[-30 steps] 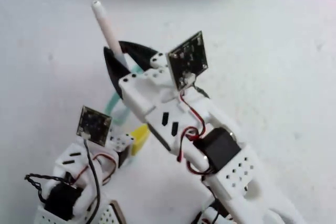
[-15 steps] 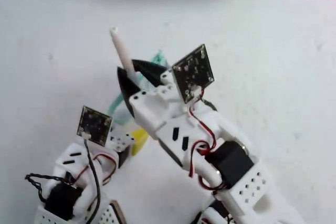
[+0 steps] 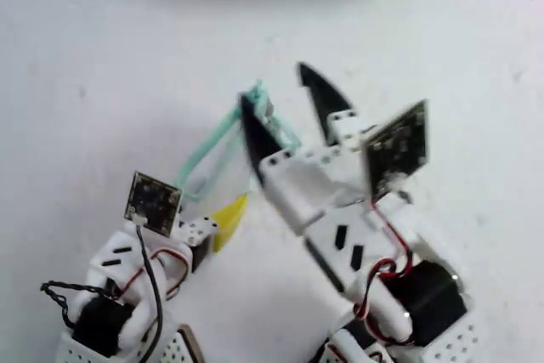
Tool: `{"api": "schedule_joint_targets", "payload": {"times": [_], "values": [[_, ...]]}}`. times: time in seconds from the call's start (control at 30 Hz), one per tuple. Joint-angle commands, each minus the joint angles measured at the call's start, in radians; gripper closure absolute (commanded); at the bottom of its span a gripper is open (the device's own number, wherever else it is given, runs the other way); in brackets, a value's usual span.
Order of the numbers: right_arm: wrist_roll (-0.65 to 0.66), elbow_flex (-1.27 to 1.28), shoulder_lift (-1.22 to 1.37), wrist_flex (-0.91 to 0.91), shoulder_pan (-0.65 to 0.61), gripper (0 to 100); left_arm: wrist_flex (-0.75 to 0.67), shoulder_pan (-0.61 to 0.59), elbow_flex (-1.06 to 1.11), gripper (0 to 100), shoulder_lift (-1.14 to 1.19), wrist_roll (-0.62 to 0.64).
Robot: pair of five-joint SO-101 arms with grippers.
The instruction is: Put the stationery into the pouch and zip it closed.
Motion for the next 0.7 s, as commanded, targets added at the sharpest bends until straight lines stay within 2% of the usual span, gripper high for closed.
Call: {"api": "schedule_joint_targets", "payload": {"times": [0.0, 0.17, 0.37, 0.47, 0.6, 0.67], "values": [[0.015, -0.041, -0.008, 0.071, 0.116, 75.9, -0.031, 0.007, -0.006, 74, -0.001, -0.008], [0.035, -0.041, -0.018, 0.199, 0.283, 75.9, -0.031, 0.007, -0.006, 74, -0.001, -0.008], [0.339, -0.005, -0.008, 0.326, 0.357, 76.2, -0.031, 0.007, -0.006, 74, -0.001, -0.008], [0.414, 0.092, -0.008, 0.323, 0.361, 76.2, -0.029, 0.005, -0.006, 74, -0.001, -0.008], [0.43, 0.285, -0.008, 0.242, 0.36, 76.7, -0.032, -0.013, -0.006, 76, -0.001, -0.008], [0.436, 0.362, -0.008, 0.189, 0.361, 80.7, -0.06, -0.05, -0.005, 80, -0.001, -0.008]]}}
